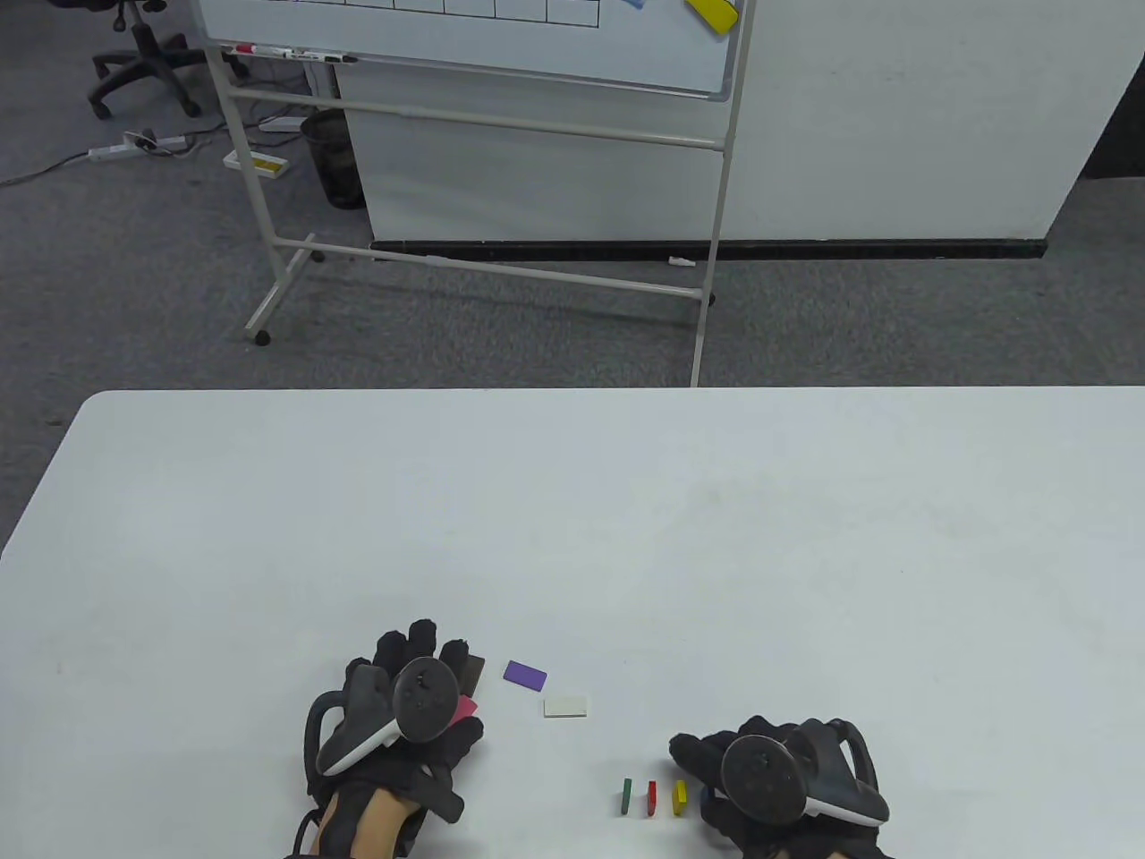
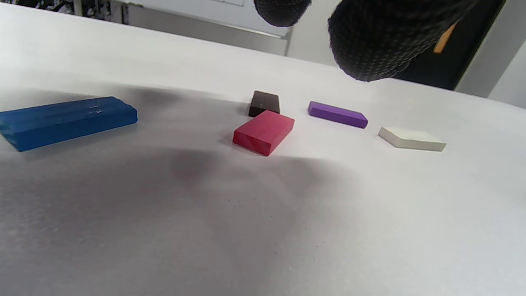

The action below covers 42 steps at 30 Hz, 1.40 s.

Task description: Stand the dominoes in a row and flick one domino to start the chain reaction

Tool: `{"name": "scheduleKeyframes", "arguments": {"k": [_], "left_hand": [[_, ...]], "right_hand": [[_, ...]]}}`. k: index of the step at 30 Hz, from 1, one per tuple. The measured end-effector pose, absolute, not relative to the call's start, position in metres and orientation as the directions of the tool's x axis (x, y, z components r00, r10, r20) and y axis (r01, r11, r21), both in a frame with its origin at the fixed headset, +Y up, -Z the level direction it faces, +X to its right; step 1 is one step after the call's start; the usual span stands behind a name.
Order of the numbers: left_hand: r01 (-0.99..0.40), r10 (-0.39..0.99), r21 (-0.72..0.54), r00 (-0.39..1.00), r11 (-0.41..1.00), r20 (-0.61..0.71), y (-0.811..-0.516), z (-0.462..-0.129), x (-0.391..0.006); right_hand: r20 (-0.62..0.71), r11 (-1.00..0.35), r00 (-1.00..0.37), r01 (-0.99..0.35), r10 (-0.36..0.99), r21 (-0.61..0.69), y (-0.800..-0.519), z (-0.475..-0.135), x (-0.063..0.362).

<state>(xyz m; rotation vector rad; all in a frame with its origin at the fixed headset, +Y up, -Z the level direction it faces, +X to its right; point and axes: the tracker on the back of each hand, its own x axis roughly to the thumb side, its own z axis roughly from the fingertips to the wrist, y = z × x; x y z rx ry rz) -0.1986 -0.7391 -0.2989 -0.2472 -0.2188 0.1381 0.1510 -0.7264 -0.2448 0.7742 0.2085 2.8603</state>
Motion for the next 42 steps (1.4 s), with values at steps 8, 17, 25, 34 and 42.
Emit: {"name": "scheduleKeyframes", "arguments": {"k": [8, 17, 25, 34, 42], "left_hand": [[-0.103, 0.159, -0.269, 0.968, 0.958, 0.195, -0.74, -0.299, -0.198], [-0.163, 0.209, -0.209, 0.952, 0.964, 0.223, -0.736, -0.299, -0.2], [-0.218, 0.252, -0.168, 0.942, 0.961, 0.22, -0.734, -0.3, -0.196], [-0.175, 0.223, -0.18, 0.927, 0.968, 0.302, -0.746, -0.301, -0.174], [-0.051, 0.161, -0.241, 0.871, 0.969, 0.465, -0.748, -0.305, -0.129]], "right_hand": [[0.469, -0.968, -0.851, -0.167, 0.237, 0.188, -0.72, -0.247, 0.159], [0.309, -0.945, -0.895, -0.326, 0.321, 0.039, -0.705, -0.255, 0.209], [0.164, -0.952, -0.939, -0.291, 0.303, 0.09, -0.722, -0.267, 0.237], [0.131, -0.931, -0.929, -0.323, 0.346, 0.169, -0.725, -0.27, 0.241], [0.146, -0.914, -0.909, -0.364, 0.391, 0.179, -0.723, -0.268, 0.237]]}}
